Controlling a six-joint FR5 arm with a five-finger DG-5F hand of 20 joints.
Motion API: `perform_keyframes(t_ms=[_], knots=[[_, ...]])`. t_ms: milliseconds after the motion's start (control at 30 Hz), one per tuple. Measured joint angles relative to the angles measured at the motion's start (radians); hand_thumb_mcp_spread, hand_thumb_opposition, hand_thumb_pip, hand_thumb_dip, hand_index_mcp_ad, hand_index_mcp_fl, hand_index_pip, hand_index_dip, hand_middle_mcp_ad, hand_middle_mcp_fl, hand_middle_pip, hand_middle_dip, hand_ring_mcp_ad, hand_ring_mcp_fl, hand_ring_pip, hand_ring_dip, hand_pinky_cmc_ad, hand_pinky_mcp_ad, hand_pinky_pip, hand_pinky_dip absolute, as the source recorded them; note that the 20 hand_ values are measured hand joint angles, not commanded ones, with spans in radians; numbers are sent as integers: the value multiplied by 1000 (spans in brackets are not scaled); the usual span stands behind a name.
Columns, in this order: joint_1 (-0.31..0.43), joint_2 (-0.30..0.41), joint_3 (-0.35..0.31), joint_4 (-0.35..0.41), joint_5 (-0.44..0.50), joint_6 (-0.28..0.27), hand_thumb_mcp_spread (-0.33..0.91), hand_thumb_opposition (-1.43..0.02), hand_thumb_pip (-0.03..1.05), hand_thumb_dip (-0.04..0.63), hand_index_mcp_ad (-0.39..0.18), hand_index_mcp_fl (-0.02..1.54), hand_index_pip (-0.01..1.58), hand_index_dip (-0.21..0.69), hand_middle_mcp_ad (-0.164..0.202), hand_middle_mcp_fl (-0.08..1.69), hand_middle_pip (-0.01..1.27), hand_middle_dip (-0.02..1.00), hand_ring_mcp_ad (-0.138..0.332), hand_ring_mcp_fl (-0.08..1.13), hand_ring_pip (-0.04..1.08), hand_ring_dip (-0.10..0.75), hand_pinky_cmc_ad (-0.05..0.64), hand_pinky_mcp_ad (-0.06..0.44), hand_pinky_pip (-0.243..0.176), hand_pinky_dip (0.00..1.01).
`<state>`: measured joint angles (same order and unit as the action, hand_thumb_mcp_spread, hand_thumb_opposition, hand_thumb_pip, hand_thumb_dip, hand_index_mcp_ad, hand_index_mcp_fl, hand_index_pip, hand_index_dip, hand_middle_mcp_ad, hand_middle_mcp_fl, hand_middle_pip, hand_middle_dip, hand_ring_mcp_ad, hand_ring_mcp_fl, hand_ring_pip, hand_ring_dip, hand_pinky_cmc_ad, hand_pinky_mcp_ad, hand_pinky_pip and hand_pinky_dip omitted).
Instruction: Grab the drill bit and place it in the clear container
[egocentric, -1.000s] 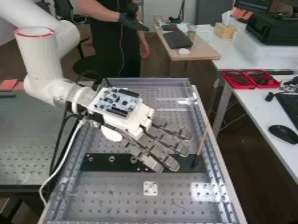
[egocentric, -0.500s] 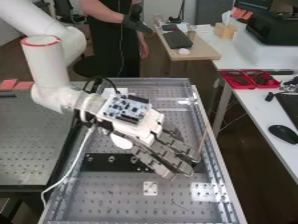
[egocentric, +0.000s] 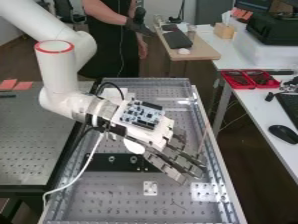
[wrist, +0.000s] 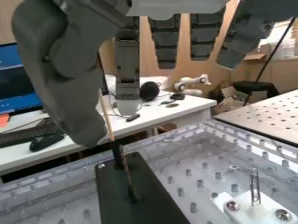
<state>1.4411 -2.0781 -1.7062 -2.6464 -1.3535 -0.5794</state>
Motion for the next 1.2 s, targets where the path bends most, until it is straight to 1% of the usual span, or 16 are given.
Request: perform_keyframes(t_ms=[100,167,200,300,400,433,467,533,567,600,700,800,867,900,933,1200], knots=[[-5,-12,12,-4,-9,-6,384,-852,637,272,-65,24,1346,269,129,44,140,140,192,3,80,-17,367,234,-155,227],[-9,-19,20,-5,-14,-5,396,-848,637,272,-66,24,1381,295,129,37,138,145,194,3,80,-21,367,230,-155,199],[-10,-21,21,-6,-15,-5,410,-848,637,272,-66,24,1396,302,131,61,140,159,194,3,80,-21,367,232,-155,194],[-14,-31,33,-13,-26,-3,417,-864,637,272,-70,23,1431,326,122,59,138,161,197,3,80,-21,363,211,-154,190],[-17,-40,43,-20,-38,-3,435,-864,637,281,-66,23,1442,349,113,56,136,162,190,3,84,-17,361,215,-154,188],[-18,-43,47,-22,-42,-3,435,-864,637,298,-66,23,1464,363,113,56,140,175,194,3,86,-16,361,215,-138,183],[-19,-46,51,-23,-46,-4,435,-866,637,300,-66,24,1459,367,113,56,140,176,194,3,86,-14,361,213,-138,178],[-21,-51,58,-28,-51,-6,429,-867,637,300,-66,19,1471,367,113,77,140,176,190,0,82,-14,365,213,-138,176],[-22,-54,62,-29,-55,-8,431,-867,637,300,-66,23,1478,367,113,91,140,176,190,0,82,-14,367,201,-138,176],[-22,-56,63,-28,-57,-8,431,-867,637,300,-66,24,1478,367,113,91,140,176,190,0,82,-14,347,195,-138,176],[-24,-62,71,-29,-65,-10,431,-867,637,300,-66,24,1478,367,113,89,140,176,190,0,82,-14,346,197,-138,176],[-26,-67,78,-31,-71,-12,431,-867,627,300,-66,24,1478,367,113,89,140,176,190,0,82,-17,346,195,-124,182],[-28,-72,85,-34,-76,-18,431,-864,620,300,-66,54,1478,367,113,91,138,176,190,0,86,-14,346,180,-124,182],[-28,-73,86,-35,-77,-19,431,-864,620,300,-66,66,1478,367,113,101,138,176,190,3,86,-17,333,180,-124,182],[-29,-76,89,-38,-80,-20,431,-864,620,300,-66,70,1478,367,113,122,136,176,190,0,86,-14,333,180,-124,182],[-31,-91,102,-48,-95,-27,435,-874,620,300,-66,120,1459,367,113,120,138,180,194,3,86,-14,330,182,-124,182]])
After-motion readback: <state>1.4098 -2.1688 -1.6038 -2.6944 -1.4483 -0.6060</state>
